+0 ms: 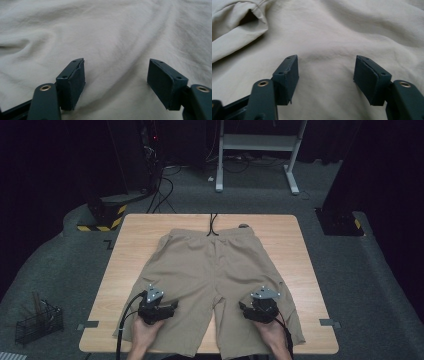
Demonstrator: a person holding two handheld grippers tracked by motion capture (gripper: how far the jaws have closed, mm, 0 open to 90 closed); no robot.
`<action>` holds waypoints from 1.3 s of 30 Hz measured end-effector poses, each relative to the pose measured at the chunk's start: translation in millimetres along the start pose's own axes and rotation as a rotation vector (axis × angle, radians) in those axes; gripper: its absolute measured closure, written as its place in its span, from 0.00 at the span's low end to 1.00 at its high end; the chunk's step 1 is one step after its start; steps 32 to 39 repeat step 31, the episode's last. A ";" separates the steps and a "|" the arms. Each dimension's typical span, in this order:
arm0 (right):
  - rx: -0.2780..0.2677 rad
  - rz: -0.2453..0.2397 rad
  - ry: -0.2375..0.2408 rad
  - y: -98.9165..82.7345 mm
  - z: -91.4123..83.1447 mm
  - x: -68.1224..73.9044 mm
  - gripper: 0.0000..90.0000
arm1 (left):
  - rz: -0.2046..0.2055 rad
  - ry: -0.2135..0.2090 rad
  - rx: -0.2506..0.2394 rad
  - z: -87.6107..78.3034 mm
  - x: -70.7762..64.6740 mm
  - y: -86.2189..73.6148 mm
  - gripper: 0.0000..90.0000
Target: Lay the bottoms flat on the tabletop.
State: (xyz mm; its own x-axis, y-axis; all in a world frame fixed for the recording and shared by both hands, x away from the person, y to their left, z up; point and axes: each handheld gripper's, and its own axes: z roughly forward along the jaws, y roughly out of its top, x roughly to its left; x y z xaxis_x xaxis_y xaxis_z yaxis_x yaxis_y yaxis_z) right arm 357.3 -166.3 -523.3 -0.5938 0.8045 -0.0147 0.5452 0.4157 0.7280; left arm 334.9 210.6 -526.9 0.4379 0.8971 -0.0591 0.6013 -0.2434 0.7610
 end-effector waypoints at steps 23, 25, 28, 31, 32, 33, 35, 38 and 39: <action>0.000 -0.008 0.001 2.4 2.8 -3.0 0.39 | 0.037 0.033 0.015 1.8 -4.5 0.9 0.33; 0.000 -0.008 0.001 2.4 2.8 -3.0 0.39 | 0.035 0.033 0.013 1.8 -4.5 0.8 0.33; 0.002 -0.004 0.002 2.5 2.7 -2.9 0.39 | 0.035 0.032 0.015 1.7 -4.4 0.9 0.33; 0.001 -0.003 0.003 2.5 2.8 -3.0 0.39 | 0.034 0.031 0.014 1.7 -4.2 0.9 0.33; 0.001 -0.003 0.003 2.5 2.8 -3.0 0.39 | 0.034 0.031 0.014 1.7 -4.2 0.9 0.33; 0.001 -0.003 0.003 2.5 2.8 -3.0 0.39 | 0.034 0.031 0.014 1.7 -4.2 0.9 0.33; 0.001 -0.003 0.003 2.5 2.8 -3.0 0.39 | 0.034 0.031 0.014 1.7 -4.2 0.9 0.33; 0.001 -0.003 0.003 2.5 2.8 -3.0 0.39 | 0.034 0.031 0.014 1.7 -4.2 0.9 0.33; 0.001 -0.003 0.003 2.5 2.8 -3.0 0.39 | 0.034 0.031 0.014 1.7 -4.2 0.9 0.33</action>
